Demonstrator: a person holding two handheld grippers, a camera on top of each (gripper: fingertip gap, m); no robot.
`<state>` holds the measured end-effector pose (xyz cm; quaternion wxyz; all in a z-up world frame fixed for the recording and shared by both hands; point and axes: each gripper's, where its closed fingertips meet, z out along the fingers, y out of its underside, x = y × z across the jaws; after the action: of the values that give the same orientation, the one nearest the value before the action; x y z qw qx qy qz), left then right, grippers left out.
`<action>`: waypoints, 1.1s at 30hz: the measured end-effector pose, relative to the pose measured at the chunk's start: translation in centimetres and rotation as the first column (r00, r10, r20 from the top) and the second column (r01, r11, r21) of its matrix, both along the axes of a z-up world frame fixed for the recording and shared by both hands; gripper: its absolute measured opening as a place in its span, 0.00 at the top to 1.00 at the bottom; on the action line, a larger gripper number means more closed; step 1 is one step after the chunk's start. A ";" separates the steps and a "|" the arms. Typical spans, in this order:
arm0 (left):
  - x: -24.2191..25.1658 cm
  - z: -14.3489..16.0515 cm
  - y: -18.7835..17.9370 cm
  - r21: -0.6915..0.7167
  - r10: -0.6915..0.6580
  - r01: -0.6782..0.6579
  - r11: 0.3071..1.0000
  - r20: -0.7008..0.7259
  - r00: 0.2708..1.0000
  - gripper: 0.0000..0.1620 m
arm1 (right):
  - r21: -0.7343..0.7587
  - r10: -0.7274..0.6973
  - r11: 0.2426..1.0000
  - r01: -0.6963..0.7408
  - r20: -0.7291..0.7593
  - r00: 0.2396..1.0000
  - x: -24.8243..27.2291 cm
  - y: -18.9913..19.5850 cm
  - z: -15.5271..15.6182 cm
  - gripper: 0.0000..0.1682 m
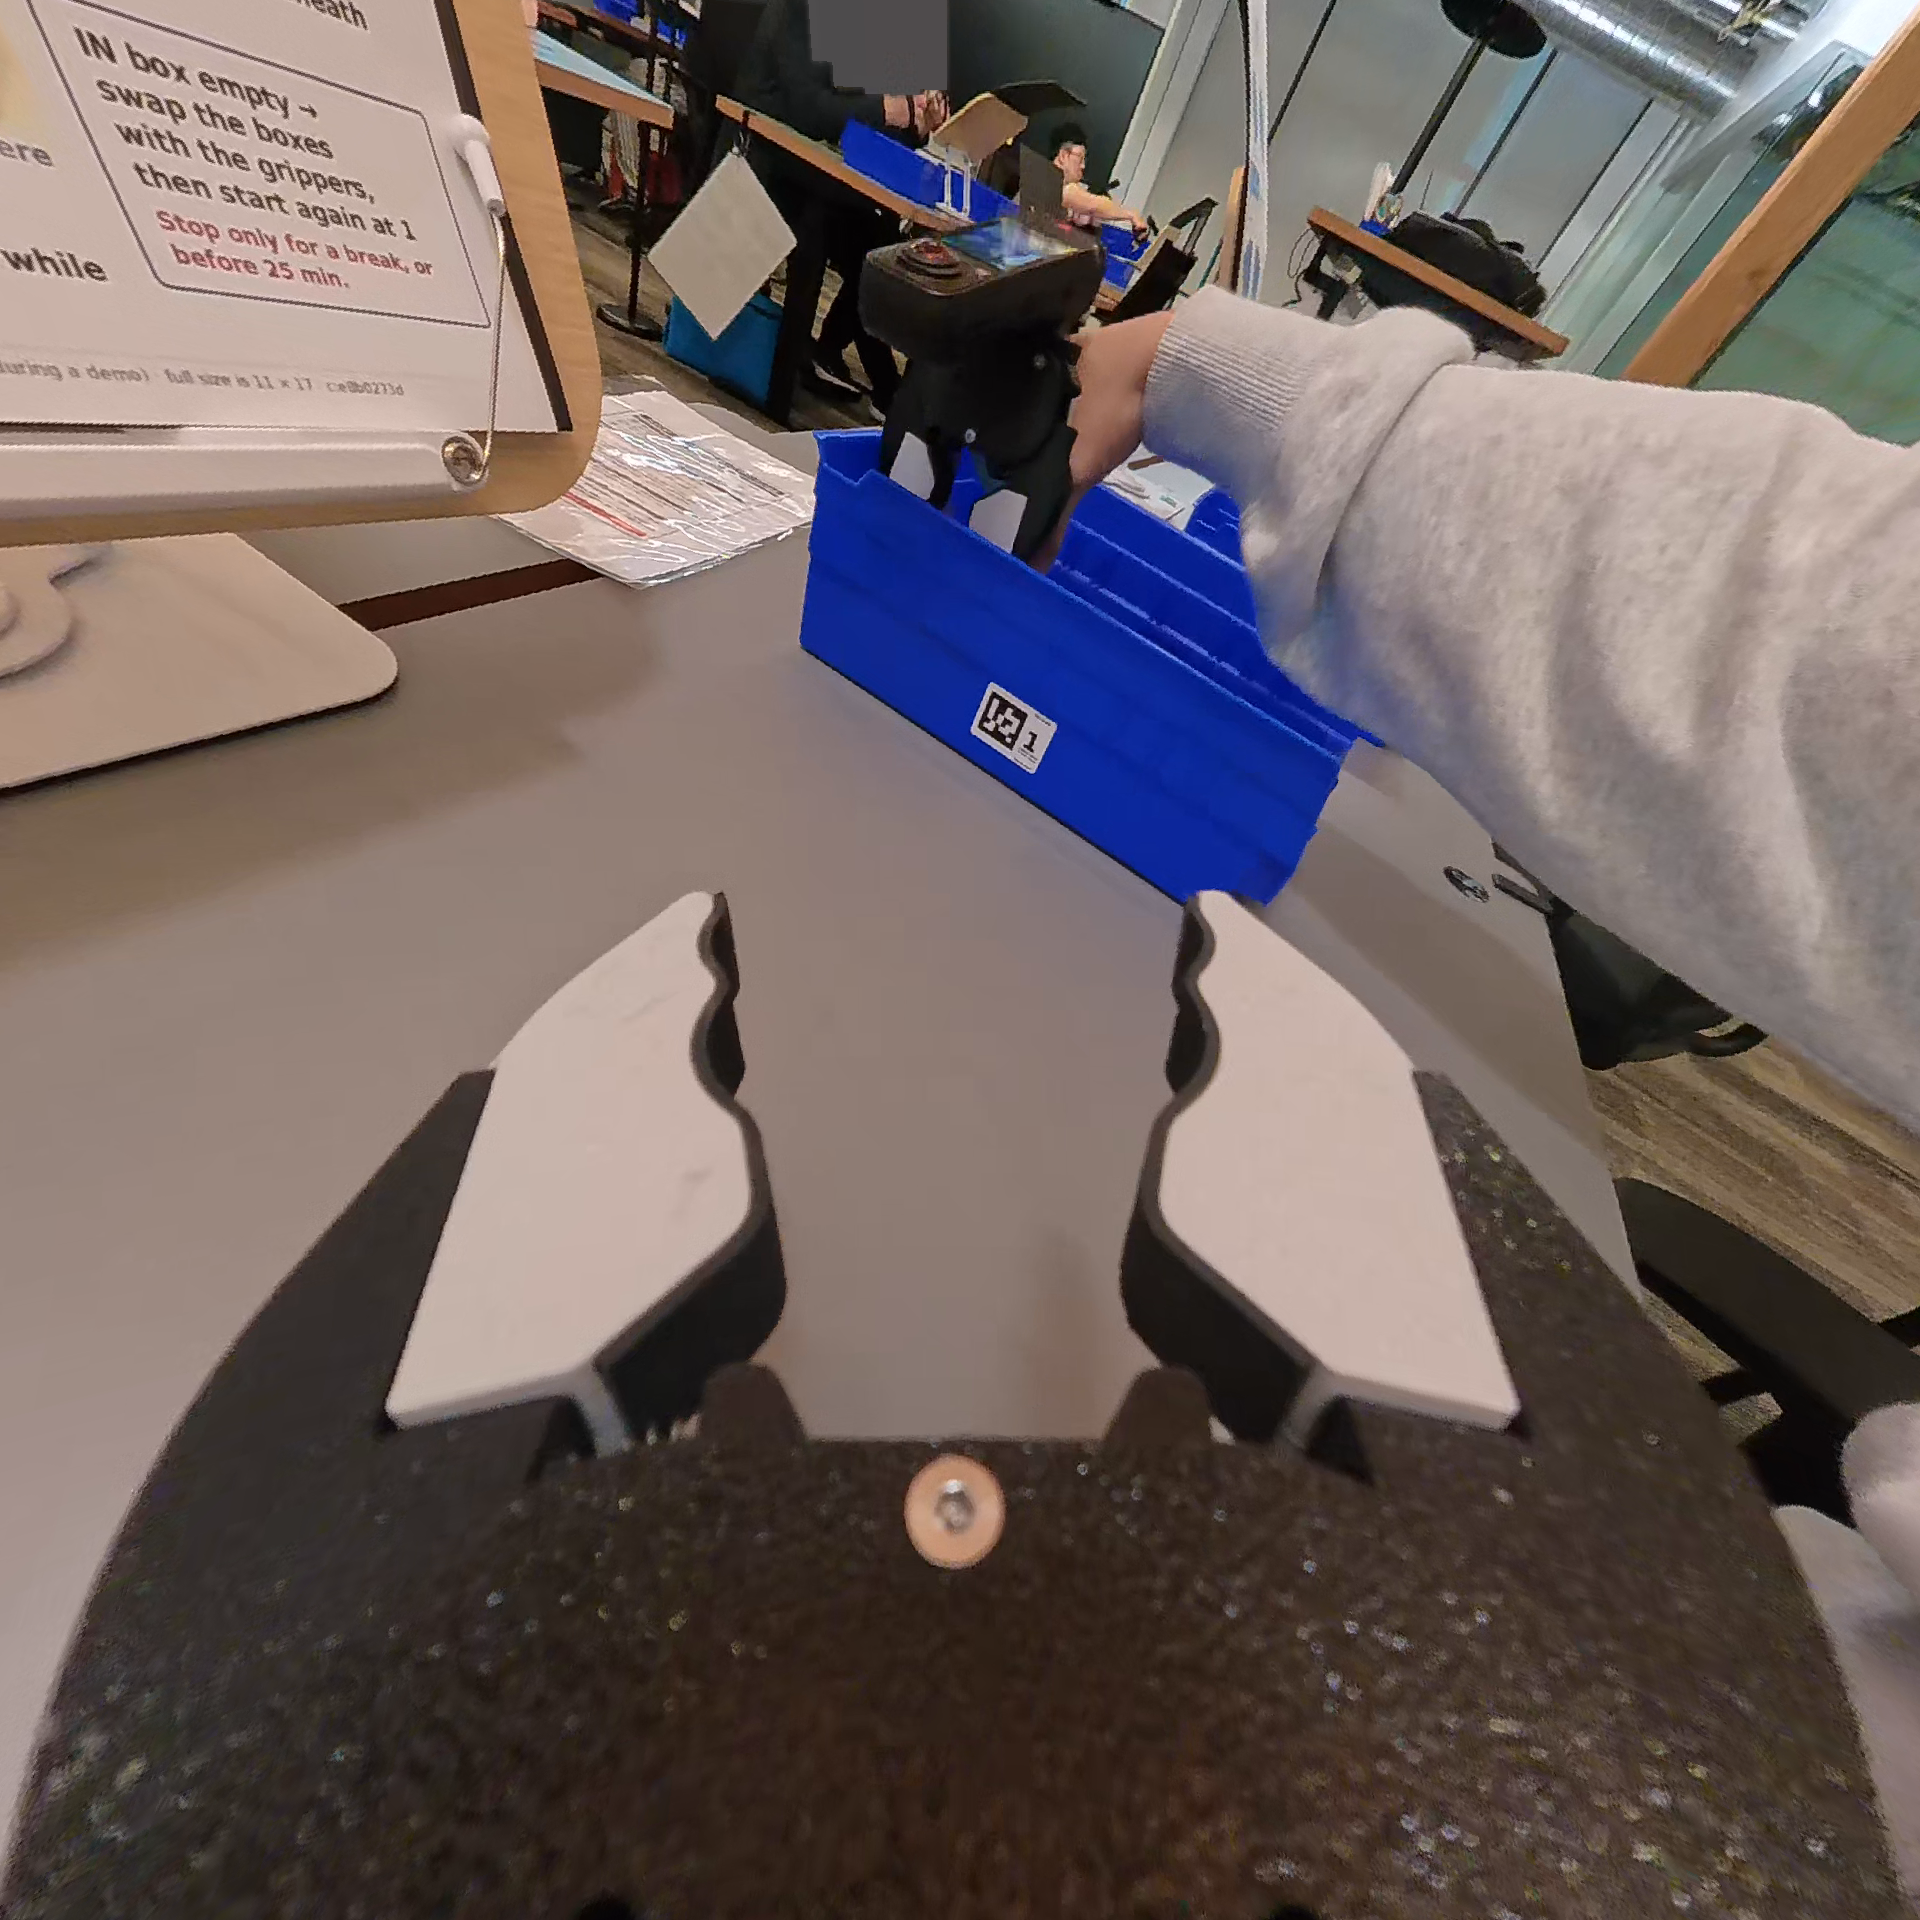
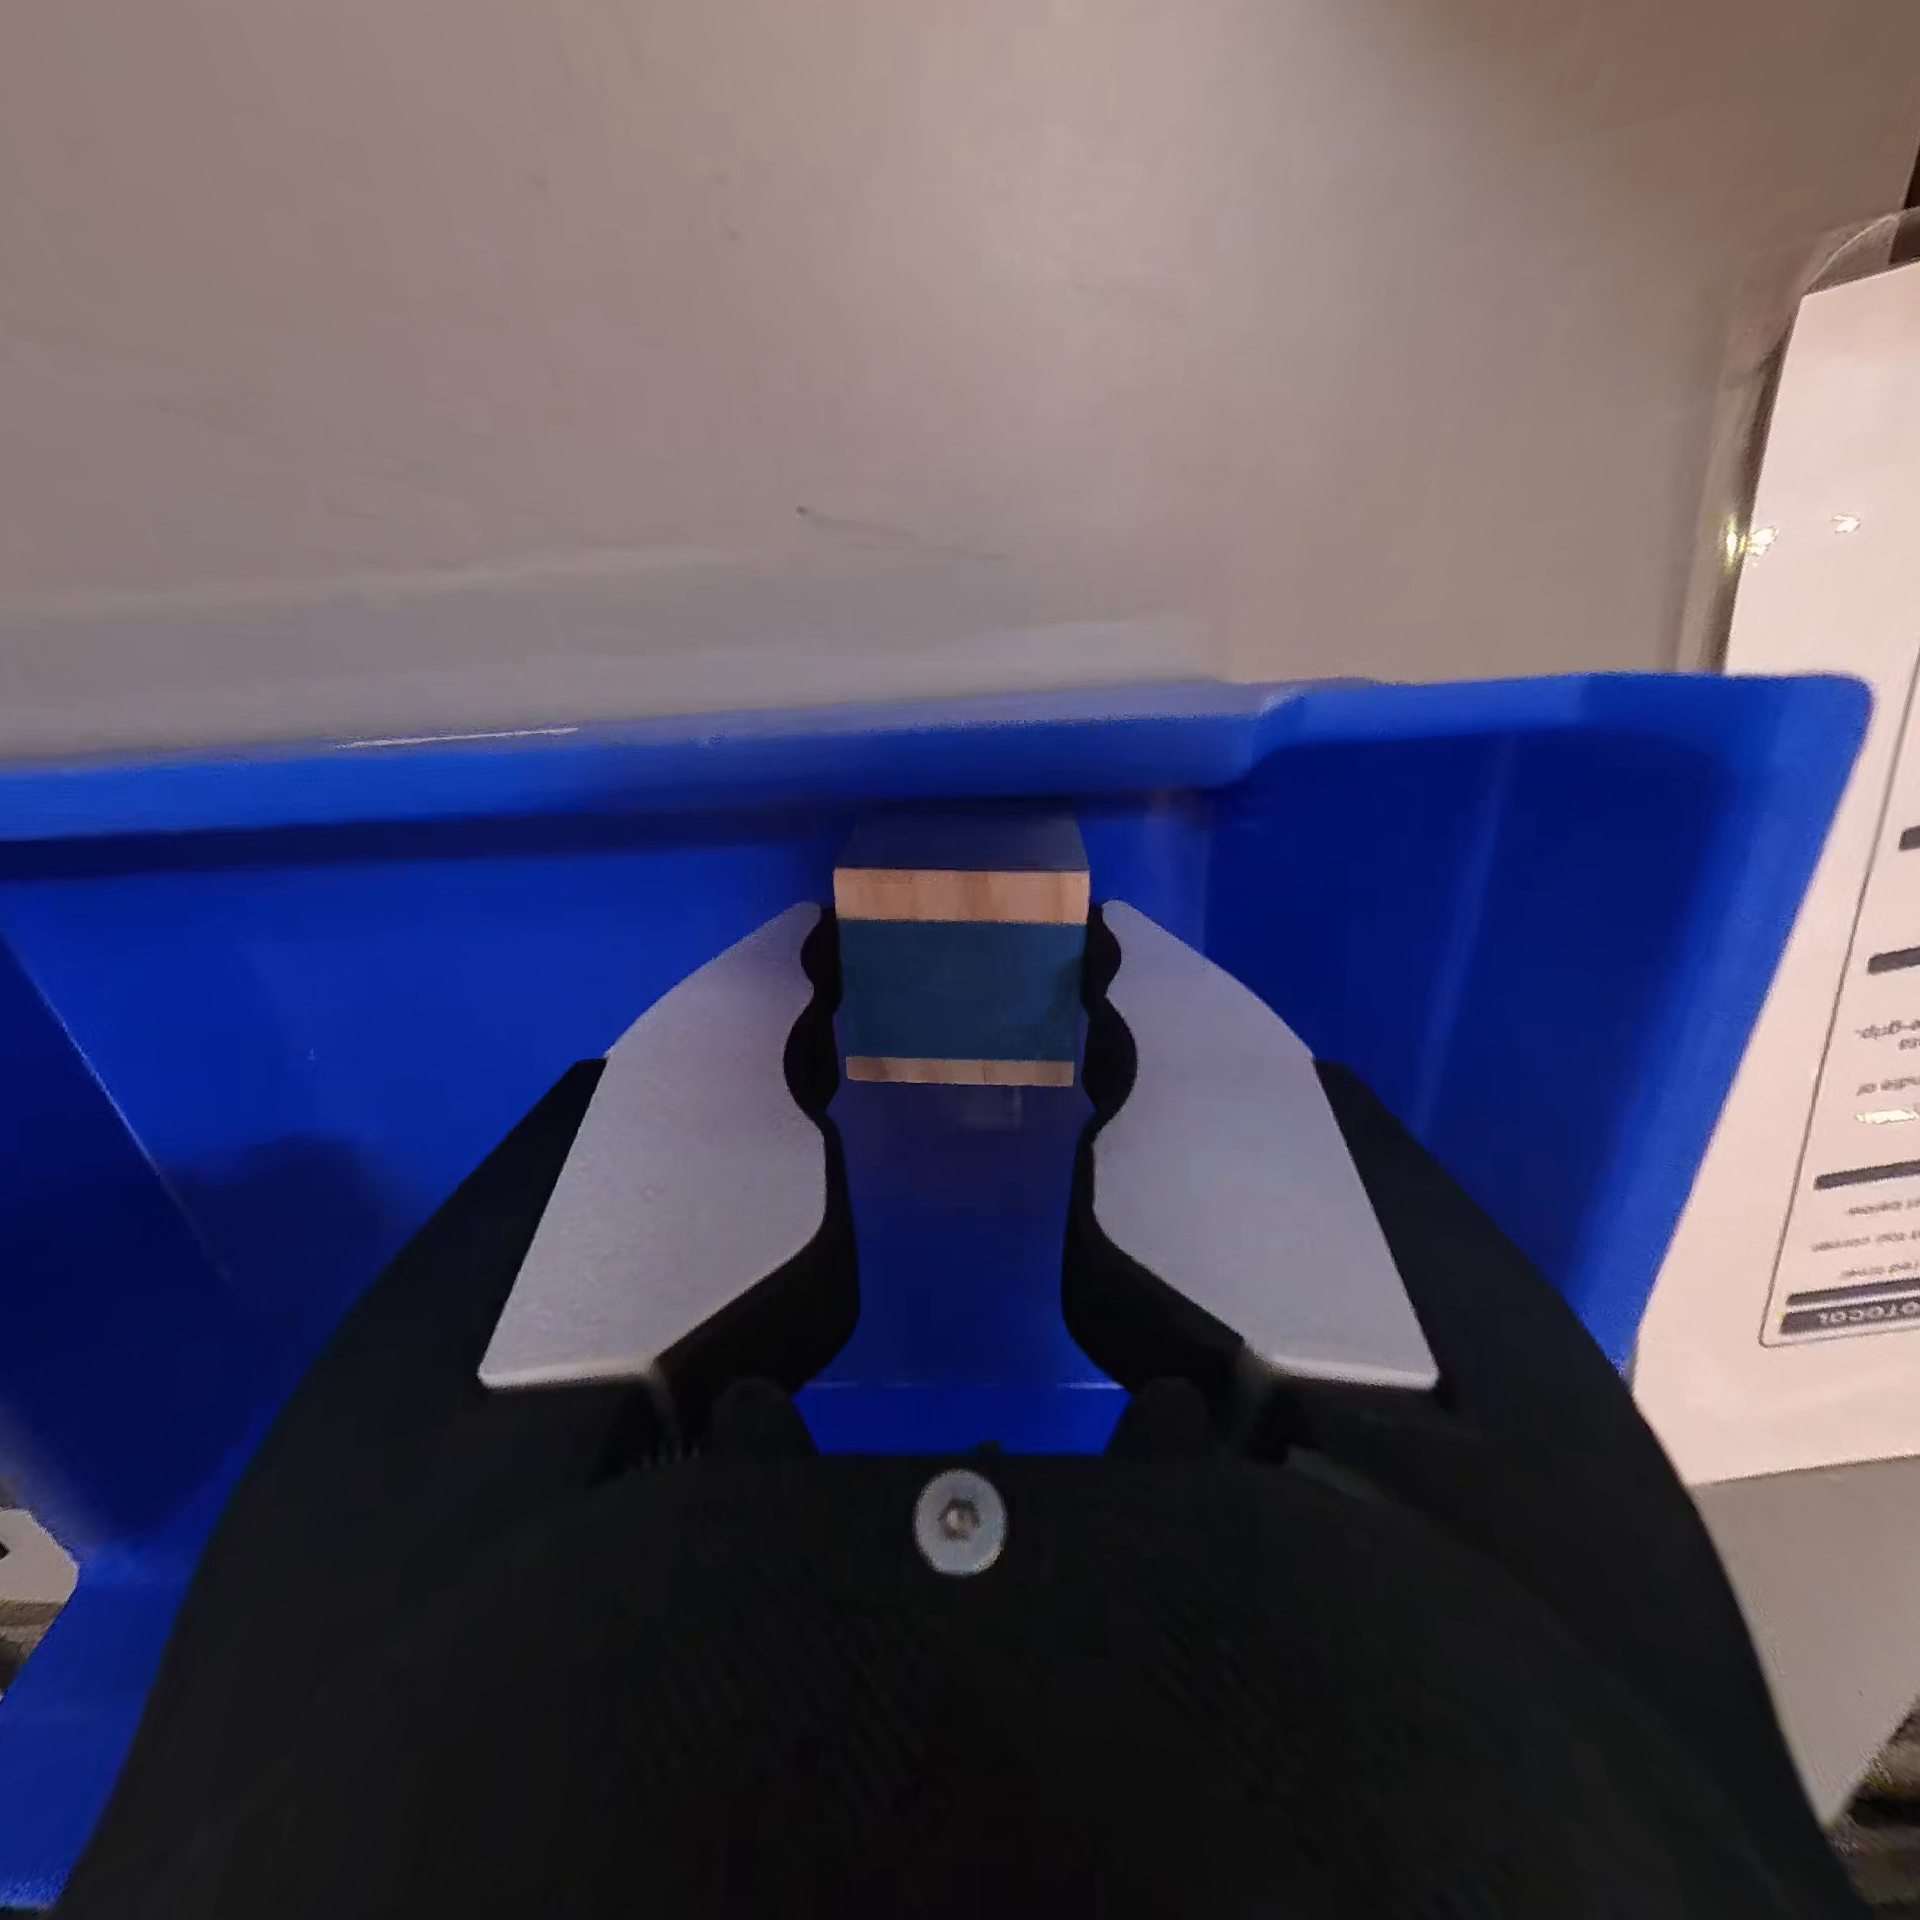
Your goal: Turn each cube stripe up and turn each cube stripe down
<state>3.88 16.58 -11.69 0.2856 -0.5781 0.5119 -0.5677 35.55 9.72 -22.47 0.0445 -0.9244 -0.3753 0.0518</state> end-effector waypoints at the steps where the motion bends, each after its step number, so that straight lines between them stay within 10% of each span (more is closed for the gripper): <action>1: 0.0 0.0 -0.1 -0.005 -0.005 0.005 1.000 0.002 1.000 0.51 | 0.008 -0.001 1.000 0.001 -0.001 1.000 0.0 0.1 0.0 0.73; 13: -0.1 0.4 -0.4 -0.009 -0.020 0.020 1.000 0.019 1.000 0.50 | 0.047 -0.023 0.999 0.021 0.041 0.999 0.6 0.0 0.9 0.68; 33: -4.0 4.8 0.9 0.031 0.049 -0.054 0.998 0.121 0.991 0.51 | 0.292 -0.184 0.945 0.149 0.097 0.978 -3.0 -5.4 11.3 0.50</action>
<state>-0.09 17.49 -6.88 0.3403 -0.5509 0.4885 -0.5849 32.59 4.34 -11.14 0.1574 -0.9384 -0.3011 -0.0633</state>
